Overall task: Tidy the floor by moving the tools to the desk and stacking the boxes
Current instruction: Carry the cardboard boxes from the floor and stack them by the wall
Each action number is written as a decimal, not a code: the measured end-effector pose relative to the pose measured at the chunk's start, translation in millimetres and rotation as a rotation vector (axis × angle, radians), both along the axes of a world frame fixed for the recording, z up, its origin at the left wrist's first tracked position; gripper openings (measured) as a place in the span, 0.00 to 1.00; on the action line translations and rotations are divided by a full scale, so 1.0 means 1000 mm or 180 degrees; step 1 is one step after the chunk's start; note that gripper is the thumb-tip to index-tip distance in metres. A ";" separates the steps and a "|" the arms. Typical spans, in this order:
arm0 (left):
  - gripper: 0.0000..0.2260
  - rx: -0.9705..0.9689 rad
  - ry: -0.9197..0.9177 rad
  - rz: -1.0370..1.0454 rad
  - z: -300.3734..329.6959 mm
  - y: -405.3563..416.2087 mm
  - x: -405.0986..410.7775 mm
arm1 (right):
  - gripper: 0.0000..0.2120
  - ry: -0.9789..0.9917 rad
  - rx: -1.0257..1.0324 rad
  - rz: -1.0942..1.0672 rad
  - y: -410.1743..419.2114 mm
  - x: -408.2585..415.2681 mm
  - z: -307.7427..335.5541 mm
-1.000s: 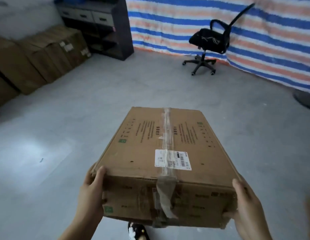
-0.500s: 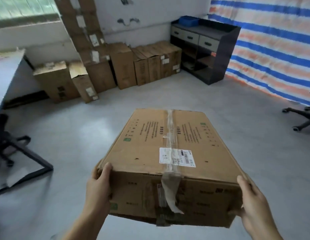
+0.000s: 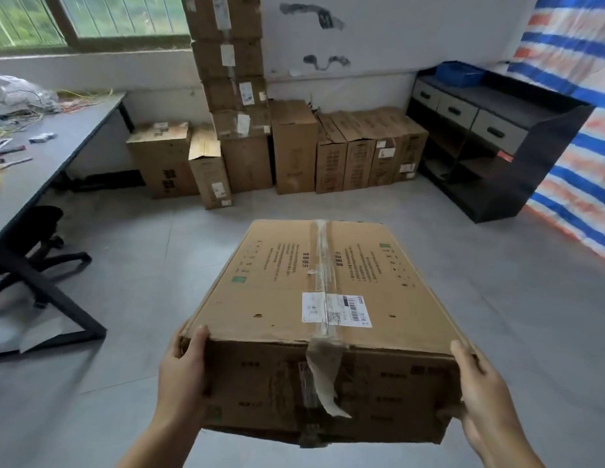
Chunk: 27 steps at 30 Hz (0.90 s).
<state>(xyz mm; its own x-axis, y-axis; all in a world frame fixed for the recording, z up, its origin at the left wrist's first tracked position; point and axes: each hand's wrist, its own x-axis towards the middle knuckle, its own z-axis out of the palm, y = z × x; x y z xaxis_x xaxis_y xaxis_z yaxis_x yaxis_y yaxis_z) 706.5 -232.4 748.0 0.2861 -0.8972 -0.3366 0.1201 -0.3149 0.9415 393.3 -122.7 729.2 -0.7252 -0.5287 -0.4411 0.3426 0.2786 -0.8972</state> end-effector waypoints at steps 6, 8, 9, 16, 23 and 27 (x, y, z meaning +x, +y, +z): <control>0.09 -0.0031 0.0013 0.0158 -0.001 -0.086 -0.065 | 0.19 0.0110 -0.0046 0.0202 -0.105 -0.074 -0.002; 0.09 -0.0045 0.0001 0.0136 -0.007 -0.122 -0.088 | 0.19 0.0196 0.0030 0.0190 -0.143 -0.099 -0.008; 0.09 -0.0037 0.0006 0.0127 -0.012 -0.143 -0.100 | 0.20 0.0235 0.0048 0.0186 -0.163 -0.113 -0.012; 0.09 0.0025 0.0024 -0.0006 -0.024 -0.315 -0.191 | 0.21 0.0360 0.0076 0.0056 -0.322 -0.199 -0.019; 0.09 -0.0022 0.0036 -0.0157 -0.003 -0.469 -0.272 | 0.20 0.0334 0.0108 -0.0046 -0.464 -0.274 -0.005; 0.11 0.0016 -0.0036 -0.0202 -0.003 -0.548 -0.319 | 0.13 0.0383 0.0180 -0.0048 -0.538 -0.318 -0.001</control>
<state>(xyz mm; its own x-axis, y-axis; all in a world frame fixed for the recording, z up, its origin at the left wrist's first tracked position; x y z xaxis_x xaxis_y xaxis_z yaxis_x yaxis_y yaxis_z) 387.7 -780.3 744.5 0.2323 -0.9119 -0.3383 0.0892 -0.3264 0.9410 75.6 -660.9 728.5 -0.7824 -0.4941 -0.3791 0.2379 0.3255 -0.9151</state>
